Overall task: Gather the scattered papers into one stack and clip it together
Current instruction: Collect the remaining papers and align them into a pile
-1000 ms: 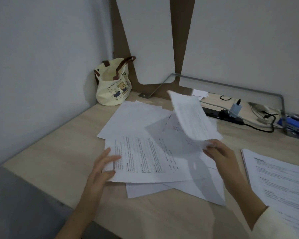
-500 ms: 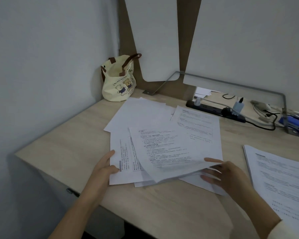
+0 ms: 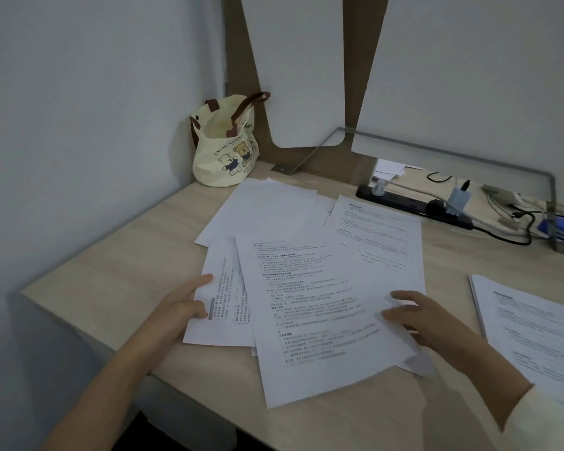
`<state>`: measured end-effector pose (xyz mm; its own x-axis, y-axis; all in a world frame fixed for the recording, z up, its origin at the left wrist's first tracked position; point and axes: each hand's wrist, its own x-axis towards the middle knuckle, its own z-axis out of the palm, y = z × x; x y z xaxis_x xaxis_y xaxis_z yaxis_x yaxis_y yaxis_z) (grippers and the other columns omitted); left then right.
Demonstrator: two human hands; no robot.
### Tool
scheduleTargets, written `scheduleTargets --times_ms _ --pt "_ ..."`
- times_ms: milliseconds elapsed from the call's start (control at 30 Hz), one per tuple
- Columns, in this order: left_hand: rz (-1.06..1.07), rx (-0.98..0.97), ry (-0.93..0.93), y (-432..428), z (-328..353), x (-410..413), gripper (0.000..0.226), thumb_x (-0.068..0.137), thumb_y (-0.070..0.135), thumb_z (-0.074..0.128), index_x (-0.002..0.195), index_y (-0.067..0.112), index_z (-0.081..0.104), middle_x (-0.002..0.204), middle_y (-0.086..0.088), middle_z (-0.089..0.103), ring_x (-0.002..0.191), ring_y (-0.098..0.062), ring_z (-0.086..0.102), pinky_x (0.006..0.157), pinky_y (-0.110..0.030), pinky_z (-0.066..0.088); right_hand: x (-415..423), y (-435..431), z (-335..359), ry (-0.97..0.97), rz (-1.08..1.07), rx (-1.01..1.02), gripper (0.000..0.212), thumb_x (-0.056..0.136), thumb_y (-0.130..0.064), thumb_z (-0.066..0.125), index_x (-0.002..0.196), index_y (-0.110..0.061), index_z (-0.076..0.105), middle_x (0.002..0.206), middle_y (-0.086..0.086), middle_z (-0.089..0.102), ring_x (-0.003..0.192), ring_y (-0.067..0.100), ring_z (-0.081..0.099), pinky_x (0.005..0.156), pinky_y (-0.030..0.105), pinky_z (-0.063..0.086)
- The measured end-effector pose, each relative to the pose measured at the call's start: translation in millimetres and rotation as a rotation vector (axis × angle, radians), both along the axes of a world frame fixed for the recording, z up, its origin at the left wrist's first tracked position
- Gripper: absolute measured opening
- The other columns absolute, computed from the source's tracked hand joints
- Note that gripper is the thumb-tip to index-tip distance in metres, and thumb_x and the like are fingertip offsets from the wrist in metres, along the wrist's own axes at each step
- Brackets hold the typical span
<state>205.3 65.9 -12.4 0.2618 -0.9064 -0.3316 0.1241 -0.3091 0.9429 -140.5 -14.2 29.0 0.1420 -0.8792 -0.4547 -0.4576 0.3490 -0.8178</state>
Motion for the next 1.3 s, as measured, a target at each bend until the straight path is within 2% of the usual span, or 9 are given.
scheduleTargets --times_ms 100,267,400,567,833,967,1067,1200,1300 --pt "-0.069 0.018 -0.043 -1 5 2 0.057 0.069 -0.002 0.054 0.119 0.024 0.054 0.115 0.004 0.059 0.096 -0.009 0.057 0.077 -0.025 0.047 11 -4 0 0.128 0.103 -0.061 0.034 0.087 0.002 0.051 0.118 -0.012 0.057 0.108 0.014 0.065 0.097 0.032 0.063 0.087 0.041 0.051" --pt "0.006 0.002 -0.111 -8 16 17 0.076 0.065 0.004 0.058 0.138 0.018 0.04 0.126 0.003 0.048 0.106 -0.014 0.05 0.073 -0.02 0.041 6 -14 14 0.239 0.16 -0.228 0.044 0.081 0.014 0.036 0.093 -0.015 0.066 0.09 0.0 0.065 0.076 0.011 0.058 0.063 0.021 0.045" --pt "0.193 -0.102 0.307 -4 17 17 0.037 0.088 0.027 0.055 0.123 0.013 0.055 0.124 -0.009 0.06 0.101 -0.02 0.063 0.079 -0.032 0.053 8 -22 10 0.313 0.255 -0.27 0.045 0.085 0.012 0.036 0.095 -0.019 0.066 0.089 -0.008 0.064 0.077 0.004 0.058 0.064 0.016 0.044" --pt "0.309 -0.264 0.61 6 14 -23 0.051 0.09 0.047 0.044 0.125 0.011 0.055 0.121 -0.006 0.066 0.114 -0.019 0.06 0.09 -0.034 0.049 32 -27 -10 0.318 0.214 -0.359 0.039 0.091 0.003 0.038 0.095 -0.024 0.066 0.096 0.002 0.068 0.083 0.017 0.06 0.072 0.024 0.046" --pt "0.207 -0.159 0.148 -3 5 -55 0.028 0.091 0.003 0.052 0.115 0.013 0.06 0.108 -0.003 0.068 0.099 -0.022 0.064 0.079 -0.033 0.052 40 -31 -21 0.228 0.111 -0.363 0.027 0.092 -0.01 0.051 0.116 -0.018 0.058 0.104 0.005 0.061 0.089 0.018 0.058 0.072 0.021 0.045" --pt "0.314 -0.182 -0.017 -14 6 -34 0.029 0.092 0.005 0.052 0.119 0.012 0.058 0.102 -0.001 0.065 0.095 -0.022 0.062 0.083 -0.036 0.05 -1 -61 -19 0.392 -0.299 -0.311 0.06 0.082 -0.026 0.067 0.134 -0.009 0.043 0.135 0.021 0.043 0.12 0.037 0.046 0.101 0.044 0.04" --pt "0.337 -0.23 -0.263 -22 -5 -25 0.04 0.092 0.008 0.052 0.133 0.011 0.049 0.12 -0.002 0.059 0.112 -0.022 0.055 0.095 -0.037 0.043 -12 -72 -16 0.551 -0.365 -0.181 0.082 0.079 -0.037 0.068 0.142 -0.004 0.027 0.144 0.024 0.03 0.133 0.039 0.03 0.105 0.048 0.032" --pt "0.325 -0.26 -0.401 -27 -12 -33 0.041 0.093 0.013 0.052 0.134 0.013 0.045 0.118 0.004 0.055 0.106 -0.014 0.051 0.087 -0.03 0.04 -8 -87 -16 0.67 -0.337 -0.112 0.073 0.077 -0.034 0.071 0.129 0.004 0.035 0.128 0.028 0.044 0.121 0.041 0.043 0.094 0.046 0.041" --pt "0.345 -0.27 -0.415 -28 -11 -34 0.04 0.094 0.013 0.051 0.133 0.012 0.044 0.113 0.006 0.051 0.103 -0.012 0.048 0.085 -0.029 0.038 -8 -97 -19 0.563 -0.327 -0.071 0.055 0.076 -0.019 0.071 0.115 0.012 0.048 0.096 0.025 0.058 0.089 0.037 0.059 0.072 0.04 0.051"
